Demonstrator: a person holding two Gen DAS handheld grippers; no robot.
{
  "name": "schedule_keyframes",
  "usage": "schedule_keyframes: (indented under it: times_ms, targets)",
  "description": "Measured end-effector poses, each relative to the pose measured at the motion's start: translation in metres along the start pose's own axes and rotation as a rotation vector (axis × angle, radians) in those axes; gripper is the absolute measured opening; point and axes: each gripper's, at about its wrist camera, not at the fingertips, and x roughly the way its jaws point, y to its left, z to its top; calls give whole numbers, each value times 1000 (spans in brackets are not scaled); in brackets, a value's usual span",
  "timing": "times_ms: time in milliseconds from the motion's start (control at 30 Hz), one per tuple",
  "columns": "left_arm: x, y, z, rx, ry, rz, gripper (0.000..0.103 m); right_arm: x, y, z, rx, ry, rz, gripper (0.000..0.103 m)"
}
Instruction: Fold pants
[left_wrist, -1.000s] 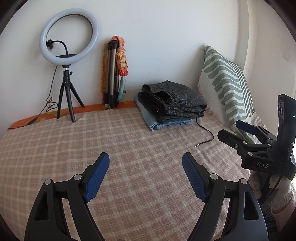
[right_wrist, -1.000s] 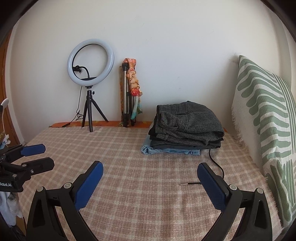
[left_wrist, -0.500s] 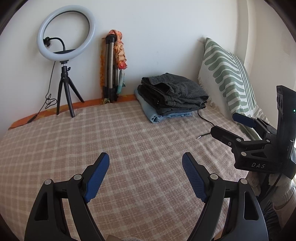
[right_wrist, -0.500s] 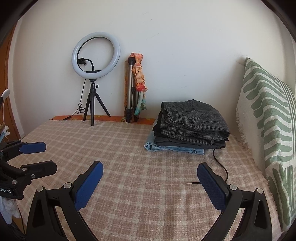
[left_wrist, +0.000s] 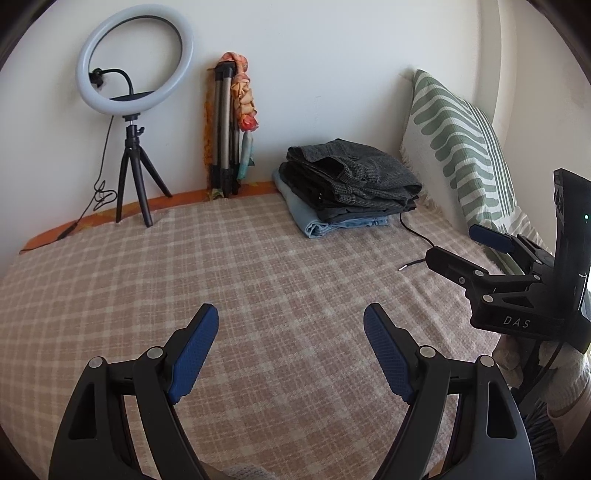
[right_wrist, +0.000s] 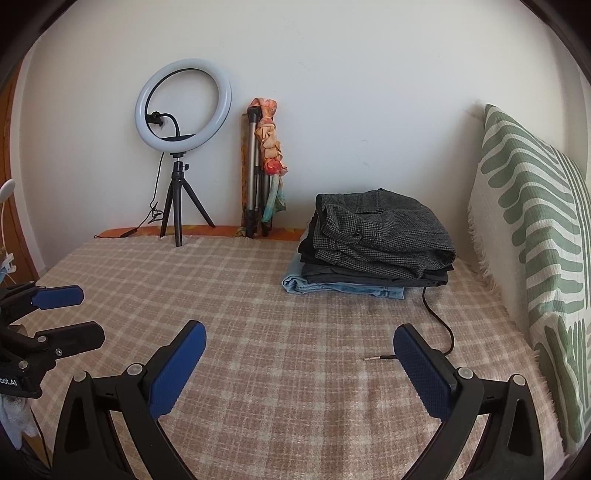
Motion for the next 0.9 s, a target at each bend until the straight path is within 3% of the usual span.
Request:
schedule_keyframes:
  times_ms: [900]
  targets:
    - [-7, -1, 2, -7, -14, -2, 81, 0, 4, 2, -3, 3, 11, 103]
